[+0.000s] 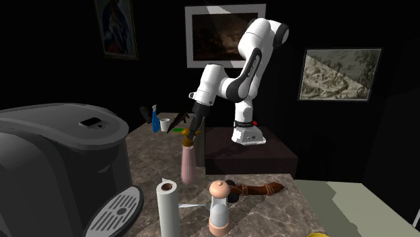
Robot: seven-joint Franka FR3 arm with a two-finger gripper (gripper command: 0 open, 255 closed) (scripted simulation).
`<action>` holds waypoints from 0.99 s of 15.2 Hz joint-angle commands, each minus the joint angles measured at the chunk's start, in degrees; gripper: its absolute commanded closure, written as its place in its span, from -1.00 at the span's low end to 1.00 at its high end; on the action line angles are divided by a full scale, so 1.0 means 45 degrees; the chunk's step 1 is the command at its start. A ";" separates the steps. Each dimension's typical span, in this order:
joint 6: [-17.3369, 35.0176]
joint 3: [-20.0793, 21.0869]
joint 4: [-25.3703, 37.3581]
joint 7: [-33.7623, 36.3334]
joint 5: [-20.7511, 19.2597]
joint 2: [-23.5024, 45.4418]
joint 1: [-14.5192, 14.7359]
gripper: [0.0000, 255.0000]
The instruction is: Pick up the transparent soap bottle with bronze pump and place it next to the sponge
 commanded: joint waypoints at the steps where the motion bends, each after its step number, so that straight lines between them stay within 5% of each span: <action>1: 0.0032 0.0029 0.0001 0.0011 -0.0015 0.0028 -0.0028 -1.00; 4: 0.0028 0.0026 0.0001 0.0011 -0.0013 0.0025 -0.0025 -1.00; 5: 0.0028 0.0026 0.0001 0.0011 -0.0013 0.0025 -0.0025 1.00; 15: -0.0245 -0.0206 0.0043 -0.0083 0.0086 -0.0199 0.0183 1.00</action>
